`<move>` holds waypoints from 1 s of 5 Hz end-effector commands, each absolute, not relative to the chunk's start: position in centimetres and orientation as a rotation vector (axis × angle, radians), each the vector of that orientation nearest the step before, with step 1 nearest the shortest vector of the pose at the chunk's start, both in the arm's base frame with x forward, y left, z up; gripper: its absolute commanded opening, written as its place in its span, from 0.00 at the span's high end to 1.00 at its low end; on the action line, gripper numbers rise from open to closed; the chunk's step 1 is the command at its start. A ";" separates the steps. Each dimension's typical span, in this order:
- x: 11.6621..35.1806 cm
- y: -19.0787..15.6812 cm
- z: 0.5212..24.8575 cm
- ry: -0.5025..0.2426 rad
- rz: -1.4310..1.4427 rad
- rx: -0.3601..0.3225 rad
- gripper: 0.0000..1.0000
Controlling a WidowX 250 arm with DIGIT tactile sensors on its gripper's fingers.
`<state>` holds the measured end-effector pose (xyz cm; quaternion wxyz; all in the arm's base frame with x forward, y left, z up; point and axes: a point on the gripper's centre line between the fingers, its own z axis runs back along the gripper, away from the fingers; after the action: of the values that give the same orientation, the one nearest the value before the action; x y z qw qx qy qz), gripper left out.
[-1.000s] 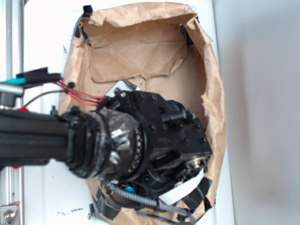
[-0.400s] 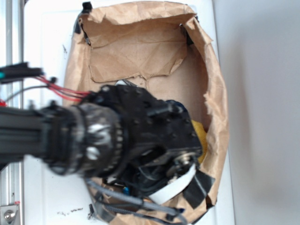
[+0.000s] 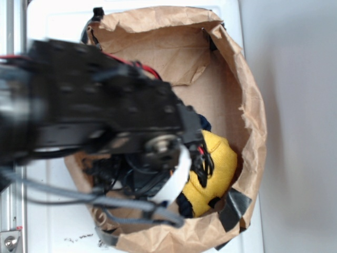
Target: Grab the blue ball.
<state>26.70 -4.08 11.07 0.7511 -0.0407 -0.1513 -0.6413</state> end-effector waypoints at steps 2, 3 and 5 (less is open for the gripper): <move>26.7 -4.7 18.0 -0.302 -0.625 0.047 1.00; 27.6 -3.7 19.0 -0.253 -0.375 0.054 1.00; 28.4 -2.1 21.0 -0.230 0.131 0.048 1.00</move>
<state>27.21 -0.59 18.60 0.9938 0.0248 -0.0904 0.0590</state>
